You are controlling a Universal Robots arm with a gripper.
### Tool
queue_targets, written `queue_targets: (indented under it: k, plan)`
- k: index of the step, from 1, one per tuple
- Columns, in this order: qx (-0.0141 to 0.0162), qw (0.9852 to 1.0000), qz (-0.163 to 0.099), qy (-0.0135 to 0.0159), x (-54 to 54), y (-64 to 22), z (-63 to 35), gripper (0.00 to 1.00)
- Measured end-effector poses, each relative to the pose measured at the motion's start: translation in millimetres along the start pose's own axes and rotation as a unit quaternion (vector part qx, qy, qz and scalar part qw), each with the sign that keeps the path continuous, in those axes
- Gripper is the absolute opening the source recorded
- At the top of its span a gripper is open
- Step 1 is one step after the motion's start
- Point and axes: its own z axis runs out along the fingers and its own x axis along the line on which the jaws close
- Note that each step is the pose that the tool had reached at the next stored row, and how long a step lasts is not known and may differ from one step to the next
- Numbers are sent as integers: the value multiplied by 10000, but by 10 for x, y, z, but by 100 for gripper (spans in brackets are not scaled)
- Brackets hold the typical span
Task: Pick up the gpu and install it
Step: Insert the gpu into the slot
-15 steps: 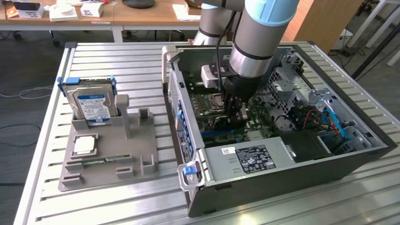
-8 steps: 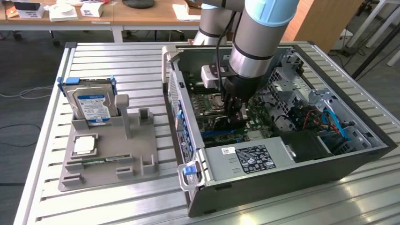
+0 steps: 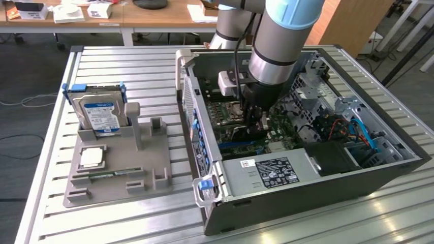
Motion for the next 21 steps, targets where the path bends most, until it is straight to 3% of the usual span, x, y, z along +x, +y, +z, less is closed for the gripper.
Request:
queue_targets:
  k: [21]
  plan:
    - [0,10000,0,1,1,7,9,27]
